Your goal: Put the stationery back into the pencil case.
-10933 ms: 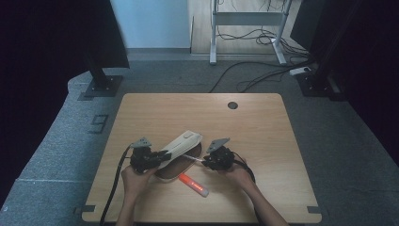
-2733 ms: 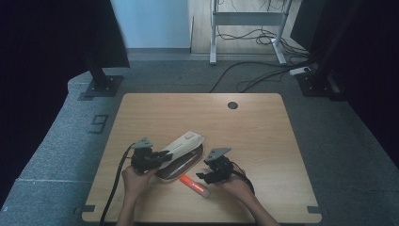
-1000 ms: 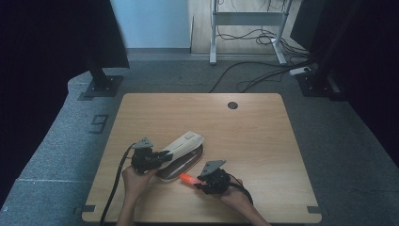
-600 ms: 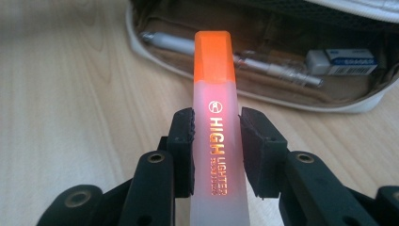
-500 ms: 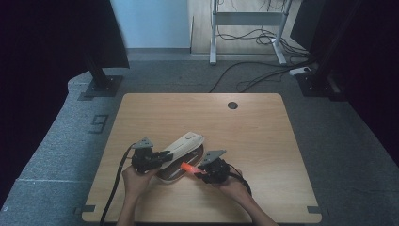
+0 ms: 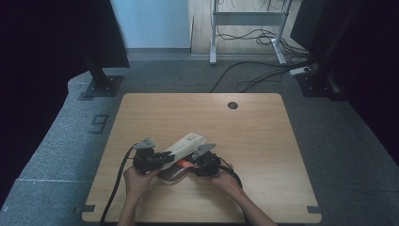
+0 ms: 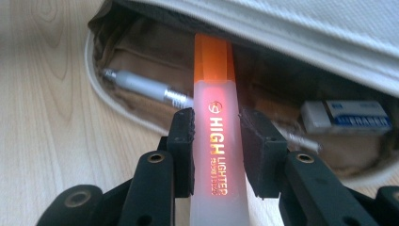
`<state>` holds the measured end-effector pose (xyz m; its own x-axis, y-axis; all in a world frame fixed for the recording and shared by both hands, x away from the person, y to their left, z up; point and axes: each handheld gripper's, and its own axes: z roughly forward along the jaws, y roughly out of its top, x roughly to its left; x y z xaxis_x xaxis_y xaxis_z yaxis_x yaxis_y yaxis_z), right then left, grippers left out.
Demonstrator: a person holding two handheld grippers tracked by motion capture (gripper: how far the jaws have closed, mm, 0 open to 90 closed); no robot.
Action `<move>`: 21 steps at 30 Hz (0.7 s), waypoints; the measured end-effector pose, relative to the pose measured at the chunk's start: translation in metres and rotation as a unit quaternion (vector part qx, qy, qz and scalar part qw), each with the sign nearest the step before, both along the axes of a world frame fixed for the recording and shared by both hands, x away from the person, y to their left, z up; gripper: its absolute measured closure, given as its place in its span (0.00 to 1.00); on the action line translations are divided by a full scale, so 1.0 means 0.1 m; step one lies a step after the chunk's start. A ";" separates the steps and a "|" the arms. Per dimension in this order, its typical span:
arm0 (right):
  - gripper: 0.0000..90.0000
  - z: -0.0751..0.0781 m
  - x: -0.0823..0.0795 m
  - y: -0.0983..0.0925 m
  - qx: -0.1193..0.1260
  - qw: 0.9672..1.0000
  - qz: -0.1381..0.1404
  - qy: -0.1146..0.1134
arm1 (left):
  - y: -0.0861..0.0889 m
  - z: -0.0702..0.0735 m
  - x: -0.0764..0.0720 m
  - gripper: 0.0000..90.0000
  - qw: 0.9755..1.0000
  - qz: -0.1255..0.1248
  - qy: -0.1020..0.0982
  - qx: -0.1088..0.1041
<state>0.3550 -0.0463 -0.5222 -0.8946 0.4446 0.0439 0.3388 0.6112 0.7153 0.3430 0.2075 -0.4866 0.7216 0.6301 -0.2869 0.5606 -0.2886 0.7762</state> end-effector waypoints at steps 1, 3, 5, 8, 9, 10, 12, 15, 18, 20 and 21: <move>0.73 0.00 0.01 0.02 0.000 1.000 0.002 0.001 | 0.00 0.00 0.00 0.82 1.000 0.000 0.000 0.001; 0.73 -0.01 0.04 0.06 0.001 1.000 0.004 0.001 | 0.00 0.00 0.00 0.82 1.000 0.000 0.000 0.001; 0.72 -0.01 0.06 0.11 0.000 1.000 0.005 -0.001 | 0.00 0.00 0.00 0.82 1.000 -0.001 -0.001 0.001; 0.72 0.00 0.09 0.16 -0.002 1.000 0.007 -0.006 | -0.01 0.00 0.00 0.82 1.000 -0.001 -0.001 0.002; 0.72 -0.01 0.10 0.18 -0.001 1.000 0.008 -0.007 | -0.01 0.00 0.00 0.82 1.000 -0.001 0.000 0.002; 0.72 -0.01 0.11 0.20 -0.001 1.000 0.007 -0.007 | -0.01 0.00 0.00 0.82 1.000 -0.001 0.000 0.002; 0.72 -0.03 0.14 0.22 0.004 1.000 0.005 -0.008 | -0.01 0.00 0.00 0.82 1.000 -0.002 0.000 0.003; 0.64 -0.04 0.16 0.24 0.011 1.000 0.002 -0.005 | -0.01 0.00 0.00 0.82 1.000 -0.002 0.000 0.004; 0.57 -0.03 0.15 0.22 0.007 1.000 0.002 -0.009 | 0.00 0.00 0.00 0.82 1.000 -0.002 0.000 0.003; 0.55 0.00 0.13 0.17 0.006 1.000 -0.001 -0.013 | 0.00 0.00 0.00 0.82 1.000 -0.002 0.001 0.003; 0.55 0.02 0.12 0.13 0.008 1.000 -0.002 -0.014 | 0.00 0.00 0.00 0.82 1.000 -0.002 0.000 0.003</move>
<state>0.3667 -0.0332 -0.5206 -0.8939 0.4475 0.0251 0.3203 0.5986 0.7342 0.3432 0.2073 -0.4869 0.7236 0.6291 -0.2840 0.5601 -0.2948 0.7742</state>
